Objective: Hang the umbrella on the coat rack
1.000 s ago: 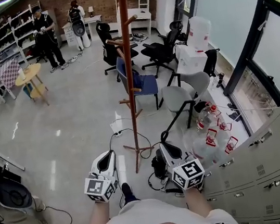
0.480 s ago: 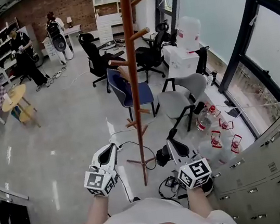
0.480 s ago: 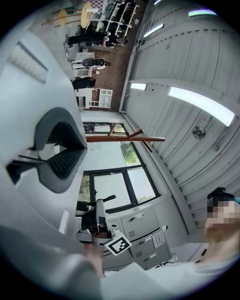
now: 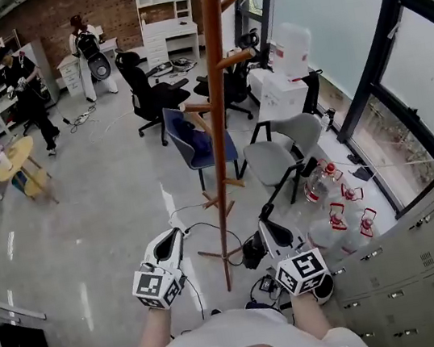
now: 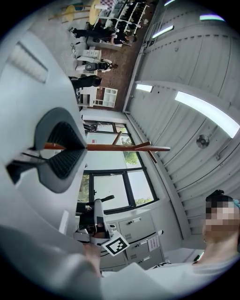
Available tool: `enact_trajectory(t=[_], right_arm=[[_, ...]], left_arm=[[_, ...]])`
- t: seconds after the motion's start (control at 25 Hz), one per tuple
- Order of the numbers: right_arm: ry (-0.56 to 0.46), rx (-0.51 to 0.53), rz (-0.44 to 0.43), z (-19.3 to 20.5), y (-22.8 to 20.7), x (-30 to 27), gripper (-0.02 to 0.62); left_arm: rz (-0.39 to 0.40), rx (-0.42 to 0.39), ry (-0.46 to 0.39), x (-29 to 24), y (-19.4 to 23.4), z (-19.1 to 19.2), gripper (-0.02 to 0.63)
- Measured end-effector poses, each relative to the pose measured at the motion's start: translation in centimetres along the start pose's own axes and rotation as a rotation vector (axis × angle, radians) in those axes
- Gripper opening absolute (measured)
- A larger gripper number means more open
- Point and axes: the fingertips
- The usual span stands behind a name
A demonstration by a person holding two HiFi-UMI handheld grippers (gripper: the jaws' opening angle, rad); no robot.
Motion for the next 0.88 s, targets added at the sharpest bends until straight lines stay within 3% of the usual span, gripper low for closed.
enact_trajectory(t=[0.44,0.88], right_arm=[[-0.005,0.018,-0.090,-2.4,-0.5,-1.2,0.009],[-0.045,0.046,-0.223,-8.9,-2.0,-4.1,0.009]], left_arm=[[-0.005,-0.016,-0.041,-2.2,-0.8,-2.3,0.009],[0.001,-0.083,-0.090,-5.2,-0.9,-6.6,0.009]])
Point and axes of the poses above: the fingertips, and each gripper's own axes: x backward along the fingers, y to its left, z out of its underside, and after that the axes turned 2 degrees about -x, right-handed
